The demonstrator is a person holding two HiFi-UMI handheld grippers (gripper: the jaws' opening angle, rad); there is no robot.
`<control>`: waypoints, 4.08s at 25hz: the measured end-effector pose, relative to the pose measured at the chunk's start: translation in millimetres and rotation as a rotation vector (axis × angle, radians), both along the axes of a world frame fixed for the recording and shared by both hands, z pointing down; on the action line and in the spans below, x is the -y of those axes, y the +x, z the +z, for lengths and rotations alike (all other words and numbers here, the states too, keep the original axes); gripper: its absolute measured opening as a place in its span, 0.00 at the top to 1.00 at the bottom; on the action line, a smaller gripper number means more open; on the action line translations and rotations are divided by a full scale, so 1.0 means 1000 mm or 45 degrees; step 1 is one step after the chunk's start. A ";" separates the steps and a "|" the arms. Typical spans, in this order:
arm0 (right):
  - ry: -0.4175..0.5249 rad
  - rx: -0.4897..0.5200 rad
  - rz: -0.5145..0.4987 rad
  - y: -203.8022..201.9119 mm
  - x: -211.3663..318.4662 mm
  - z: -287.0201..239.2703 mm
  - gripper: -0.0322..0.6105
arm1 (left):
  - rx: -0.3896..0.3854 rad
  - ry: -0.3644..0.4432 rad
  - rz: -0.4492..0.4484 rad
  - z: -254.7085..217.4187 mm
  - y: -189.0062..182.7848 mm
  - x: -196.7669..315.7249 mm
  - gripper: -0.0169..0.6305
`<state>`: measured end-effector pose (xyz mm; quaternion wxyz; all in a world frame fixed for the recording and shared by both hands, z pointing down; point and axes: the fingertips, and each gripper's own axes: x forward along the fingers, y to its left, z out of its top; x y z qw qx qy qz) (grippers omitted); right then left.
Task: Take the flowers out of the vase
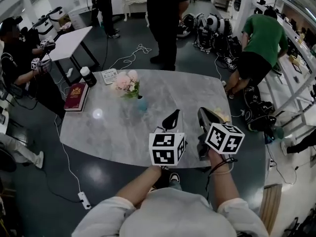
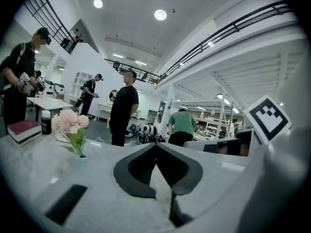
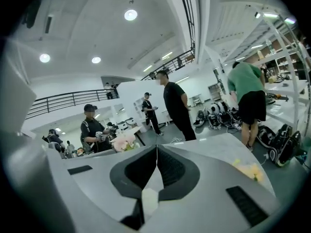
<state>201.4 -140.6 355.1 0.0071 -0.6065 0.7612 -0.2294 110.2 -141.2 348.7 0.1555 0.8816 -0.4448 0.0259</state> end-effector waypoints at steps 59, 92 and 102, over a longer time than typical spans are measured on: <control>-0.064 0.203 -0.487 -0.113 0.038 -0.008 0.94 | 0.170 -0.183 -0.572 0.066 -0.158 0.020 0.96; -0.178 0.176 0.046 -0.233 0.082 0.042 0.94 | 0.143 -0.239 0.110 0.106 -0.238 0.112 0.96; -0.182 0.200 0.048 -0.231 0.077 0.059 0.94 | 0.213 -0.224 0.103 0.111 -0.235 0.102 0.96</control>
